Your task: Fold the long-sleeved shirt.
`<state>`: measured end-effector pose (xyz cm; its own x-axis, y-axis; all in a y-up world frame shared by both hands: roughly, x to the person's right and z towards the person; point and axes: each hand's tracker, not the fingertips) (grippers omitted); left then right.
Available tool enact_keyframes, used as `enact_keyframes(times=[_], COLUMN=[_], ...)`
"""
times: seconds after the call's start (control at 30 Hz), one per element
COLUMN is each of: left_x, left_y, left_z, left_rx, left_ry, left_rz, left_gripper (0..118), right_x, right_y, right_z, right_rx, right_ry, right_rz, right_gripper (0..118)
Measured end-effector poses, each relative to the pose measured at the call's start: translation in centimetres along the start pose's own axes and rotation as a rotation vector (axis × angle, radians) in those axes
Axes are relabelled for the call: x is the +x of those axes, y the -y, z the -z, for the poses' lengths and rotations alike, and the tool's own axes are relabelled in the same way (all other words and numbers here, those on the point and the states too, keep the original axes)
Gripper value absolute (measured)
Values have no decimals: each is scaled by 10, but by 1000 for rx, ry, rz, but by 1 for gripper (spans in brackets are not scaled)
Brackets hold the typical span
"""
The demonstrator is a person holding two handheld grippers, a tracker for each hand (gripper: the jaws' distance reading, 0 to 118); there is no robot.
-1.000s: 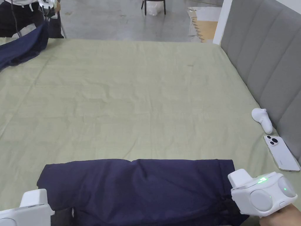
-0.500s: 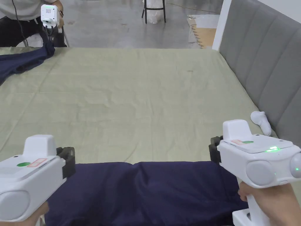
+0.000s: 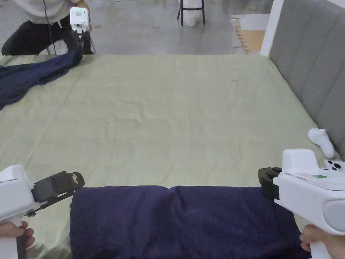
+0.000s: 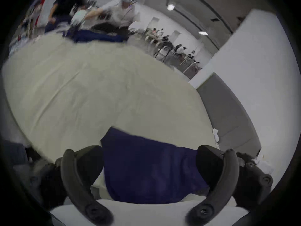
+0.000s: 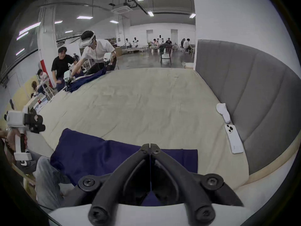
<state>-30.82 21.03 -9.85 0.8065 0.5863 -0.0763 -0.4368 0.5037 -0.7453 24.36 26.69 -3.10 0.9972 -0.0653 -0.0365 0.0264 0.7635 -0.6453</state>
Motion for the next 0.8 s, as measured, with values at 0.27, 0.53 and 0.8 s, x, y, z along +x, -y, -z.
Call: enact_keyframes(times=[0.27,0.53,0.8], left_x=[-90,-52,-18], left_y=[25,54,53], left_z=[61,122,125], left_rx=[-183,-318,-306], left_ry=[235,433,234], left_rz=[-346,-389,-106], left_gripper=[107,108,24], right_x=[-11,-11,-4], right_y=[12,11,11], right_z=[10,12,8], right_rx=[-44,-64,-61], right_ry=[-17,-26,-19], right_rz=[21,23,33], right_gripper=[0,0,0])
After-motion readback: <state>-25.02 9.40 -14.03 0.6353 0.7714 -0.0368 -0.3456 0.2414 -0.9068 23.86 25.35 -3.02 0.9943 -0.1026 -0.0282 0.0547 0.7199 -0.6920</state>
